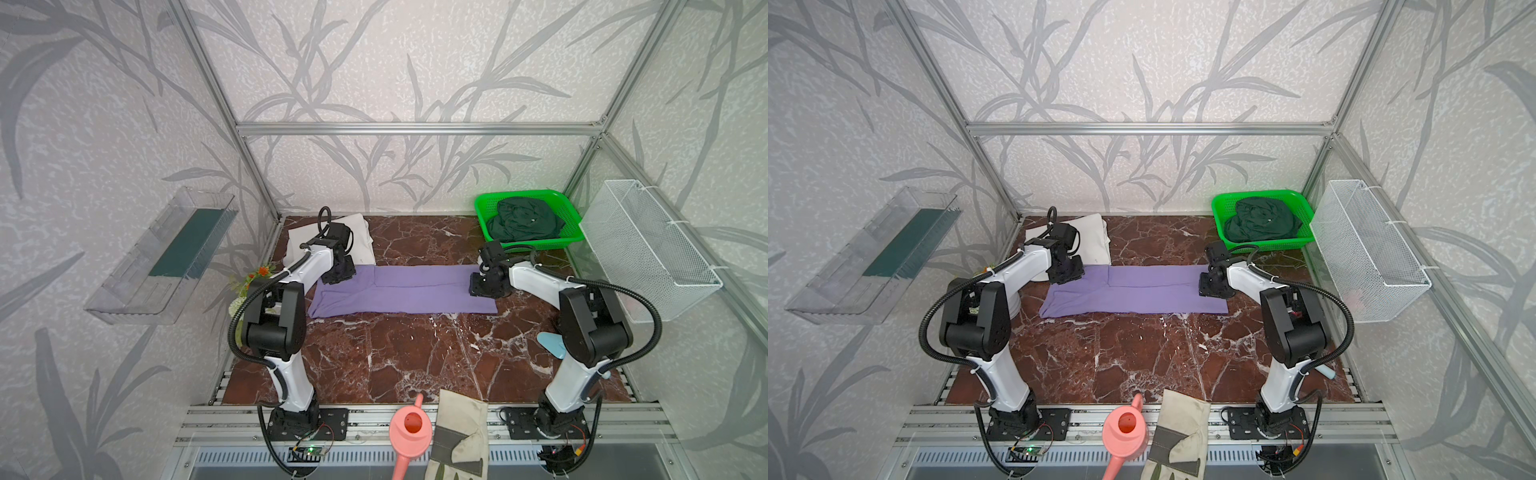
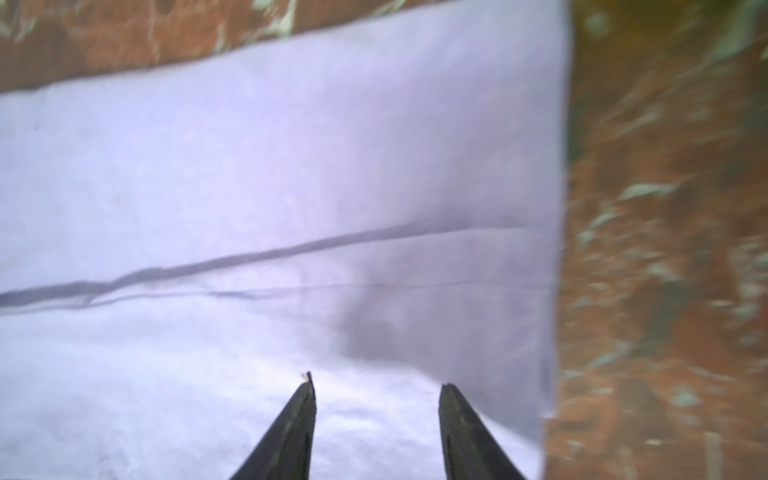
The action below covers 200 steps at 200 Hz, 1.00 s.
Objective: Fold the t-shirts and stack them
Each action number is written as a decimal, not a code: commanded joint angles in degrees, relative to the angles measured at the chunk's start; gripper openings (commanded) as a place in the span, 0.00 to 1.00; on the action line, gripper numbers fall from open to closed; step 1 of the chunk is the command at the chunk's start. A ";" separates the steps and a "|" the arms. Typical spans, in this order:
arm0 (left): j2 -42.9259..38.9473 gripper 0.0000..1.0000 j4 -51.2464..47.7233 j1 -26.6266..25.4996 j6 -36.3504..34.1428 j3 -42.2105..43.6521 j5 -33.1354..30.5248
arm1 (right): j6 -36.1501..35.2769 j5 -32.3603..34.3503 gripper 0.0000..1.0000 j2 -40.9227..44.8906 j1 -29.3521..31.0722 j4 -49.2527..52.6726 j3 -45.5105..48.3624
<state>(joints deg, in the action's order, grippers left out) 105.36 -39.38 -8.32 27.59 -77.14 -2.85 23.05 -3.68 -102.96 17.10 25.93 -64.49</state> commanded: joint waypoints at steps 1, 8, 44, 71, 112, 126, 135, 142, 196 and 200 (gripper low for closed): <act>1.87 0.31 -2.12 -0.25 0.34 -0.74 0.28 | 1.82 -2.29 0.50 -0.74 -0.05 -1.50 1.08; 2.97 0.31 -2.38 0.03 1.00 -1.30 -0.55 | 1.76 -2.18 0.50 -1.00 -0.03 -1.47 1.12; 7.16 0.31 -0.97 3.05 4.73 -4.67 -4.49 | 1.30 -0.80 0.50 -2.16 -0.22 0.05 0.73; 8.76 0.31 1.21 4.69 5.03 -7.59 -4.80 | 1.30 -0.72 0.50 -2.18 -0.52 0.35 1.13; 9.21 0.31 2.47 5.03 4.28 -10.63 -5.80 | 1.30 -0.28 0.50 -1.22 -0.59 0.94 1.32; 7.87 0.31 2.98 4.98 4.54 -9.16 -5.10 | 1.17 0.21 0.50 -0.46 -0.59 1.12 1.14; 6.51 0.31 3.45 4.89 4.70 -7.35 -4.21 | 0.95 0.40 0.50 -0.10 -0.58 1.22 0.66; 5.30 0.31 3.59 4.65 5.08 -5.66 -3.54 | 0.78 0.35 0.50 -0.10 -0.58 1.46 0.10; -3.61 0.31 4.82 0.40 8.81 7.28 -1.58 | 0.08 -1.65 0.50 -2.69 0.29 2.36 -6.62; -3.84 0.31 5.16 -0.03 9.02 7.91 -1.77 | 0.07 -1.76 0.50 -2.99 0.38 2.37 -7.02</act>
<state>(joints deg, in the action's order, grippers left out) 104.73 -34.72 -5.72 34.20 -72.03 -4.23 23.75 -4.67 -104.36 16.93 27.29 -67.83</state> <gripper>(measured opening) 0.312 0.500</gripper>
